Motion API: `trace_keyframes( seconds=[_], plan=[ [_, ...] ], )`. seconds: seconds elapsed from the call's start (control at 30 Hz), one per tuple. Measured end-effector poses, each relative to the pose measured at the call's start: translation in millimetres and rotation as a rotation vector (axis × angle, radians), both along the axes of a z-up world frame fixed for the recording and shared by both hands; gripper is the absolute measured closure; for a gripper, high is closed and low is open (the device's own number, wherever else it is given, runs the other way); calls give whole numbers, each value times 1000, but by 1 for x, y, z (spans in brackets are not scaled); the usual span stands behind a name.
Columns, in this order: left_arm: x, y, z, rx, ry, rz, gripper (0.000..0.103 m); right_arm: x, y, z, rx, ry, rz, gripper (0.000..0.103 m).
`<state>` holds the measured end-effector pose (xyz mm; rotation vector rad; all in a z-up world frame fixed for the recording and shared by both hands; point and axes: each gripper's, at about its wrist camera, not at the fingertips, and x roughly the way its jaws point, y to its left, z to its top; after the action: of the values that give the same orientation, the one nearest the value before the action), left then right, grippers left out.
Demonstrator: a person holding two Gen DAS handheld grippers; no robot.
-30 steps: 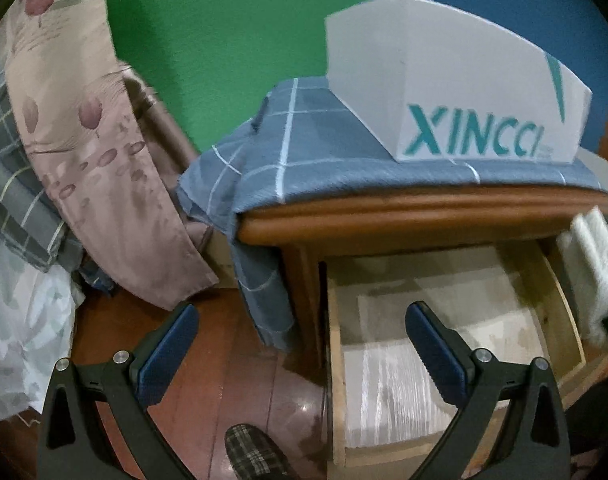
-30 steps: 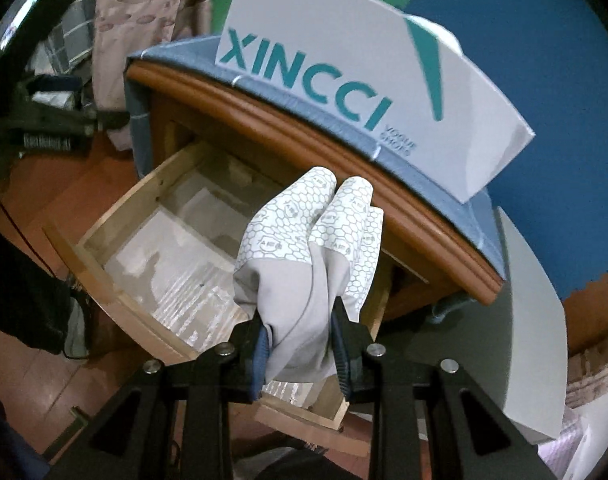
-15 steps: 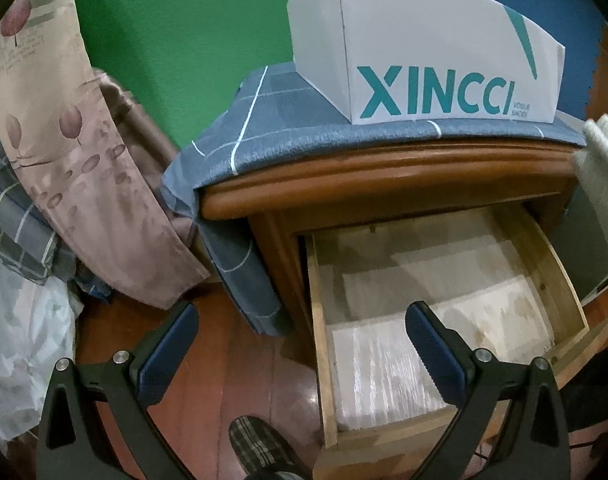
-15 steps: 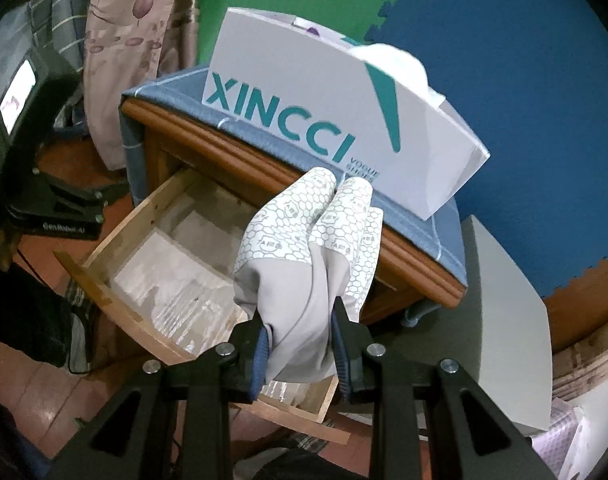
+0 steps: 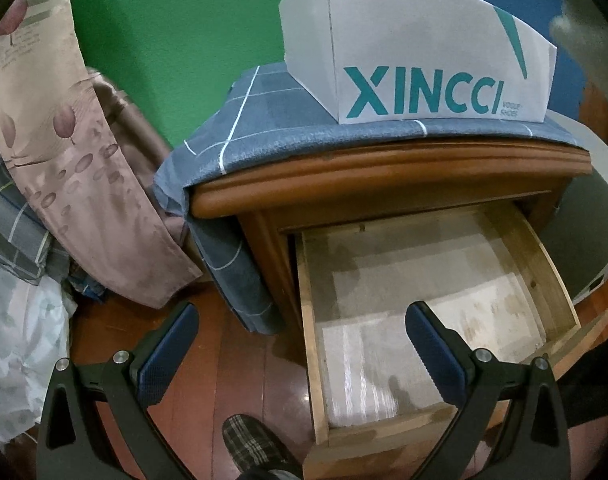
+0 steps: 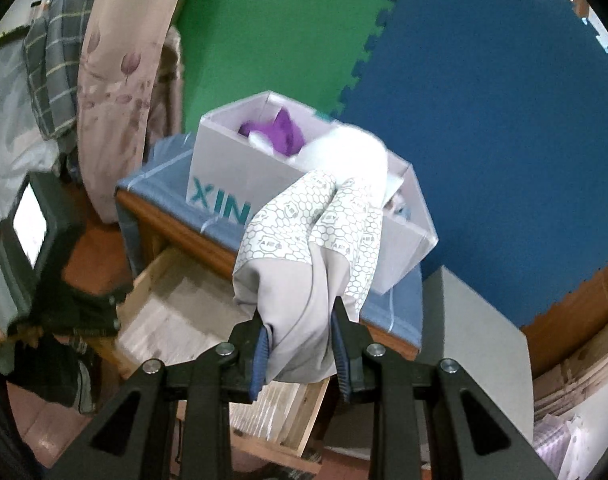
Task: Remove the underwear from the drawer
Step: 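Lift the grey patterned socks with the right tool over the shoe box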
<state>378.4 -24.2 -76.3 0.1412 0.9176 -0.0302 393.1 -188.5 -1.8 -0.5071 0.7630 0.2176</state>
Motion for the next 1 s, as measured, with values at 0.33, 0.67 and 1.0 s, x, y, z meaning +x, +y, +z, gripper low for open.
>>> trace_keyframes(
  seconds=[0.33, 0.67, 1.0],
  plan=[
    [-3, -5, 2, -2, -10, -24, 1, 29, 1, 65, 64, -79, 3, 75],
    [-3, -6, 11, -53, -28, -28, 1, 81, 23, 117, 101, -136, 22, 75],
    [0, 8, 20, -161, -44, 34, 1, 142, 65, 115, 155, -89, 0, 75]
  ],
)
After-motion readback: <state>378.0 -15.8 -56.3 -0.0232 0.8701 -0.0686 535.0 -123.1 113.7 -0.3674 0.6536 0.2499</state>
